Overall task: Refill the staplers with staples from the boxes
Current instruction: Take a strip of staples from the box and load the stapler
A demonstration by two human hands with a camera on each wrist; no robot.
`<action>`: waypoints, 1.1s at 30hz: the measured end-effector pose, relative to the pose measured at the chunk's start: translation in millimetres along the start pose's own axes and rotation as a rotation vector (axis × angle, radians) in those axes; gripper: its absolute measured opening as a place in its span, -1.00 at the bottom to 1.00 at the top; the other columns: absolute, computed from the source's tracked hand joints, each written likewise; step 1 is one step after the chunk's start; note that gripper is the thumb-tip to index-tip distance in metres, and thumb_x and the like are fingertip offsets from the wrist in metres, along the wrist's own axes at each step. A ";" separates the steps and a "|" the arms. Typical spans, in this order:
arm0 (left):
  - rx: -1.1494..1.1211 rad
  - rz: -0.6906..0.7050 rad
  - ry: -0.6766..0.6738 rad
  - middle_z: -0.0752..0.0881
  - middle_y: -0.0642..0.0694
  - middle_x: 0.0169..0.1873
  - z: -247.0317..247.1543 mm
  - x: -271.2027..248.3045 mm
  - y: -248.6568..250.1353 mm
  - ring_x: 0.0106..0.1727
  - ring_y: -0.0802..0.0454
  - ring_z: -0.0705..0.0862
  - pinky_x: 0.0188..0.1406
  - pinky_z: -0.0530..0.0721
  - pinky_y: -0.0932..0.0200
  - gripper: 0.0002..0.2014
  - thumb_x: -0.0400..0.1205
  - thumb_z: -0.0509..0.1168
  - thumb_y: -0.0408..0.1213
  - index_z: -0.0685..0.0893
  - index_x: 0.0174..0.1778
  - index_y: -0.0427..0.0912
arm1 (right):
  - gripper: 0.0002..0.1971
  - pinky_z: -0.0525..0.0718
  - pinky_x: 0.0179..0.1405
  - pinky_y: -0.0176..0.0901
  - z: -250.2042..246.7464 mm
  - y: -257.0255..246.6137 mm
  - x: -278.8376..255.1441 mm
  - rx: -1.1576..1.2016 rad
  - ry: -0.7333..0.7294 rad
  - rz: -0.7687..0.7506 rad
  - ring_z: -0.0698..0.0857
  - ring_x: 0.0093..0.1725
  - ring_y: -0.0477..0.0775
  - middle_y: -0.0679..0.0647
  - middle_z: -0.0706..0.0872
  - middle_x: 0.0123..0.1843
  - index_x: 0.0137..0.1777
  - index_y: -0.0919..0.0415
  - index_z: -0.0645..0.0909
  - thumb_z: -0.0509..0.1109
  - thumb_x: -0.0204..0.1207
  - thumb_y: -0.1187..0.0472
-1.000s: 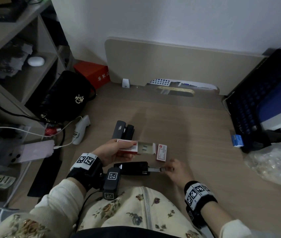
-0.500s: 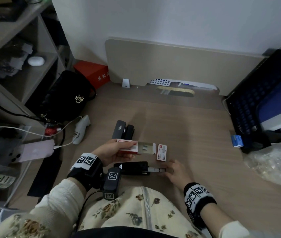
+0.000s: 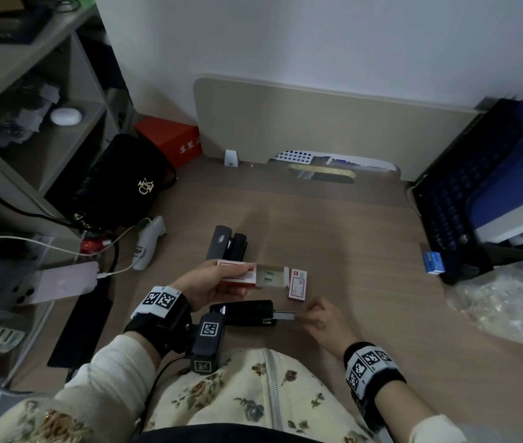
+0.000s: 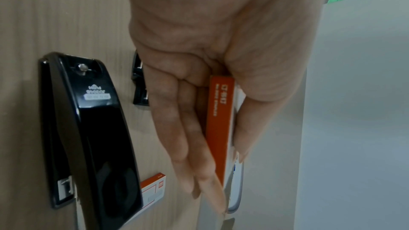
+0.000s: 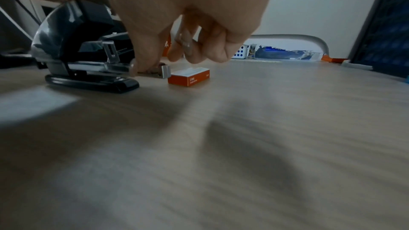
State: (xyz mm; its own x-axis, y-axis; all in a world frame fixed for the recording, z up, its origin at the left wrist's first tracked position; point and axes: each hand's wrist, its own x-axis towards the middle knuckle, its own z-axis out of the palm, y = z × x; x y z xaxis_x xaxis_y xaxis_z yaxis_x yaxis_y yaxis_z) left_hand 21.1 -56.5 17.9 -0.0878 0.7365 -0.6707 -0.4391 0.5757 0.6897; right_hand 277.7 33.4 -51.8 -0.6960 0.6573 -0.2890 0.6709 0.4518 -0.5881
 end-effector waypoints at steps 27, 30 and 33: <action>0.167 0.052 -0.084 0.77 -0.14 0.17 20.6 3.5 -6.1 0.11 -0.07 0.80 -0.01 0.79 0.02 -0.44 0.44 0.54 -0.20 0.53 0.35 -0.09 | -0.54 0.60 -0.10 -0.29 -27.9 -32.0 7.5 0.158 0.328 -0.060 0.60 0.00 -0.23 -0.32 0.58 0.04 0.18 -0.07 0.65 0.49 0.31 -0.20; 0.133 0.063 0.023 0.72 -0.15 0.22 14.3 6.9 -9.8 0.12 -0.07 0.78 -0.03 0.79 0.05 -0.35 0.42 0.56 -0.21 0.49 0.42 -0.11 | -0.62 0.62 -0.16 -0.22 -31.5 -12.3 5.7 0.194 0.401 0.071 0.63 -0.08 -0.16 -0.30 0.60 -0.03 0.13 -0.10 0.64 0.55 0.33 -0.11; 0.154 0.058 0.067 0.73 -0.17 0.19 7.2 6.3 -11.8 0.13 -0.05 0.77 -0.08 0.78 0.13 -0.38 0.43 0.56 -0.17 0.52 0.40 -0.10 | -0.63 0.68 -0.16 -0.09 -34.8 13.5 1.9 0.267 0.447 0.242 0.66 -0.14 -0.08 -0.17 0.68 -0.04 0.13 -0.08 0.63 0.53 0.35 -0.13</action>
State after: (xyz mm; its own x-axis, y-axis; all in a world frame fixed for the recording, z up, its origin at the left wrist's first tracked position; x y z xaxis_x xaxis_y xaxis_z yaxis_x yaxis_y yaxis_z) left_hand 32.2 -56.1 7.5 -0.1703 0.7478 -0.6418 -0.2895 0.5846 0.7579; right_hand 294.3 61.8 -34.0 -0.3162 0.9403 -0.1258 0.6691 0.1270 -0.7322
